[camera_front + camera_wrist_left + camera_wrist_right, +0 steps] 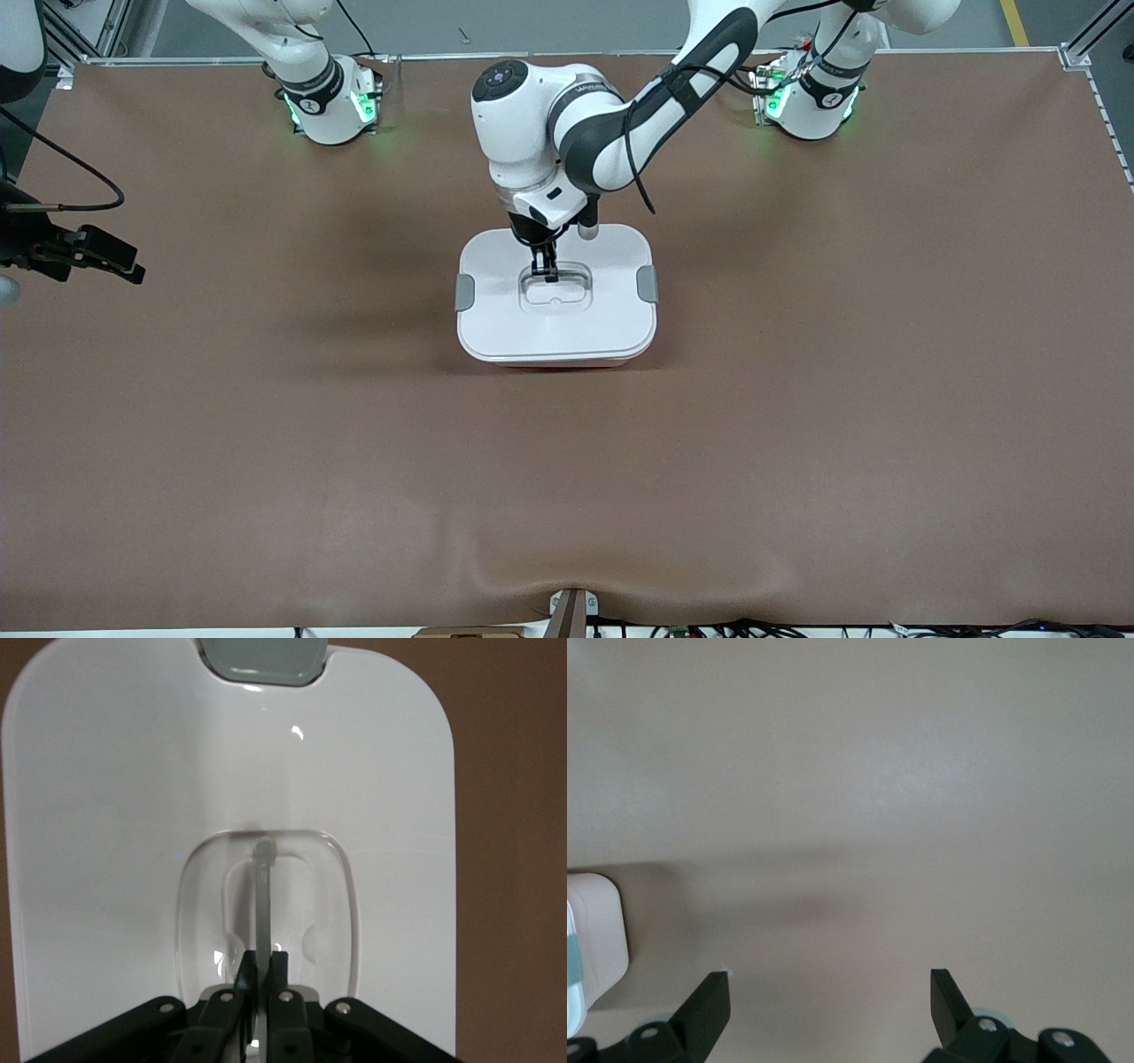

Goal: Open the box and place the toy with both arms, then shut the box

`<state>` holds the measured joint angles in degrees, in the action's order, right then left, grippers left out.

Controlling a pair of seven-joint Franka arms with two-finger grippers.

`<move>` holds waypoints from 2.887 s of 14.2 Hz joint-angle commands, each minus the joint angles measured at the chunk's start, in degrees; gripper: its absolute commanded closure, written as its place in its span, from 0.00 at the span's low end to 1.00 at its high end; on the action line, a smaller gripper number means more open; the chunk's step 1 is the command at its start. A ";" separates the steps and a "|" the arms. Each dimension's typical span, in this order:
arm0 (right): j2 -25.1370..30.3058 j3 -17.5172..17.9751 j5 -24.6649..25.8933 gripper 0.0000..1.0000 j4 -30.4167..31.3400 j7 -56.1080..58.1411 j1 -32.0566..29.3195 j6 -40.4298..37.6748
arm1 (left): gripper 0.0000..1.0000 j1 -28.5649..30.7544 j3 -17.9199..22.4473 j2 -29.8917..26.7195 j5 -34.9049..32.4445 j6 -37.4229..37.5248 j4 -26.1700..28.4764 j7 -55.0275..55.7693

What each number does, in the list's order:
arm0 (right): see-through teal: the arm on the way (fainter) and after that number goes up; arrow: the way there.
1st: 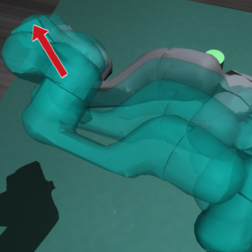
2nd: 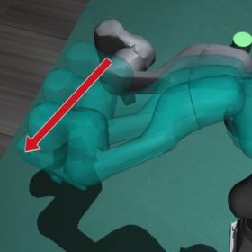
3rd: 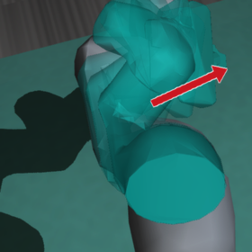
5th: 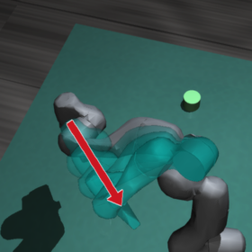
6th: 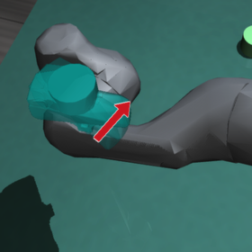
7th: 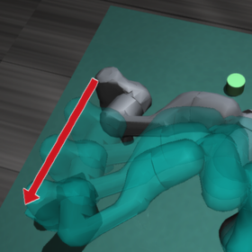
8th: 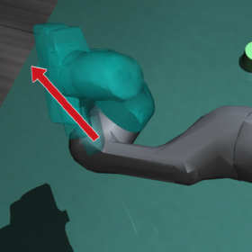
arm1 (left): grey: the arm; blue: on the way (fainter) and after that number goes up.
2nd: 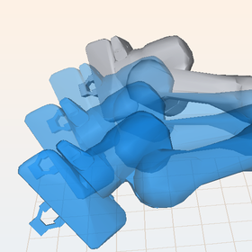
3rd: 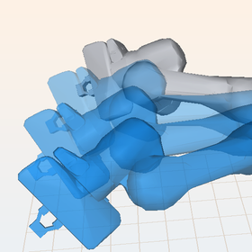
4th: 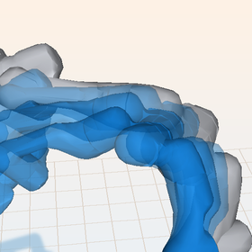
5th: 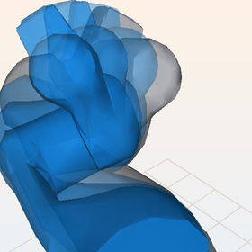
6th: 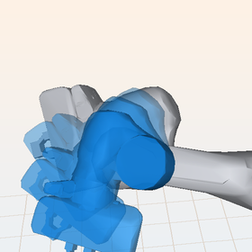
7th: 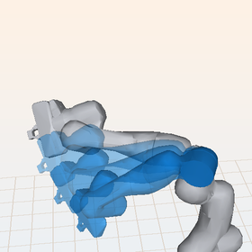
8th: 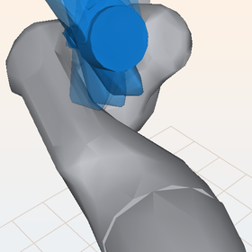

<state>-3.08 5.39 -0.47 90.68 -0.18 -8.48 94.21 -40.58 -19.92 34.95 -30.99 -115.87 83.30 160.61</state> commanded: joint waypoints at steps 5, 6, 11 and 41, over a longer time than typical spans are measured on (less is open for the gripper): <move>-0.26 0.06 -1.03 0.00 -1.03 -0.26 -0.48 -0.26 | 0.79 0.06 -0.12 -0.59 -1.09 0.82 1.96 10.35; -0.26 0.06 -1.03 0.00 -1.12 -0.26 -0.57 -0.35 | 0.45 0.15 -0.03 -1.37 -1.00 0.99 1.95 9.56; -0.17 0.06 -1.03 0.00 -1.03 -0.26 -0.48 -0.43 | 0.00 2.34 0.14 -7.69 7.76 9.41 -0.76 -7.99; 0.35 -0.20 -1.11 0.00 -3.31 2.29 -0.75 -1.75 | 0.00 50.56 6.70 -35.82 28.00 32.03 3.17 -157.27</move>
<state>-2.84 5.09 -0.88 88.18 1.81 -9.27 93.42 15.97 -17.73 3.20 -4.26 -82.72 82.02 4.02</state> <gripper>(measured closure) 0.000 0.000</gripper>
